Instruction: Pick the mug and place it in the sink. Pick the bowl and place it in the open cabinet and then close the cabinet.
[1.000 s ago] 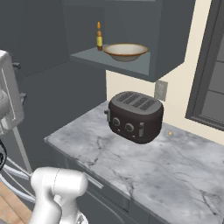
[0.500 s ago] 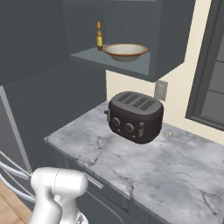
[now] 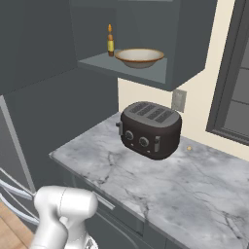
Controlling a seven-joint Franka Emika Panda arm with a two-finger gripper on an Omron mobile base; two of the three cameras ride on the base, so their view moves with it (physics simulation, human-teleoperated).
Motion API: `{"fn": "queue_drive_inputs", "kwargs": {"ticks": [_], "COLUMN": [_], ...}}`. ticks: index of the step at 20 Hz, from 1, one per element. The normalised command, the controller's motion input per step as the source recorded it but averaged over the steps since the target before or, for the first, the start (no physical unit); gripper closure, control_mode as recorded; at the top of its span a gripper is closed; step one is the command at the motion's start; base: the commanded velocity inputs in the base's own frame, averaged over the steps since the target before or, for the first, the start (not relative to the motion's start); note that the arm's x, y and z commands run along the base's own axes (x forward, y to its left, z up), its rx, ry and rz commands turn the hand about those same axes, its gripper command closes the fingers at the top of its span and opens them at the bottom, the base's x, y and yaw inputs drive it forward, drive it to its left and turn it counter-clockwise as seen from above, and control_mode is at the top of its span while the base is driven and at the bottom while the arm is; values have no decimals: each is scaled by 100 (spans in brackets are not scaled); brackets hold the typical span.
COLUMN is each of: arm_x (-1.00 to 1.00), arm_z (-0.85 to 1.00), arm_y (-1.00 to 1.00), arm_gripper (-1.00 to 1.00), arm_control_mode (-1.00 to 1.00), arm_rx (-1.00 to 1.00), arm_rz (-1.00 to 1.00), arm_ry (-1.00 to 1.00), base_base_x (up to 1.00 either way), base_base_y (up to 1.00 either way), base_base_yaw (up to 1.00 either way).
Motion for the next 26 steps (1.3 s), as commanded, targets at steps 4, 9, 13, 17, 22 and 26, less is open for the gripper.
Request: {"fn": "queue_drive_inputs", "kwargs": {"ticks": [4,9,13,17,22,26], "arm_x": [-20,0,2,17,45,63], "arm_z": [0,-18,-25,-35,-20,-10], "arm_y": [63,53,57,48,32,24], "arm_gripper": [-100,-100,-100,-100,-100,-100], "arm_control_mode": [-100,-100,-100,-100,-100,-100], "arm_rx": [0,0,0,0,0,0], "arm_rz": [-4,0,0,0,0,0], "arm_ry": [0,0,0,0,0,0], "base_base_x": [0,0,0,0,0,0], "base_base_y": [0,0,0,0,0,0], "base_base_yaw": [0,0,0,0,0,0]}}
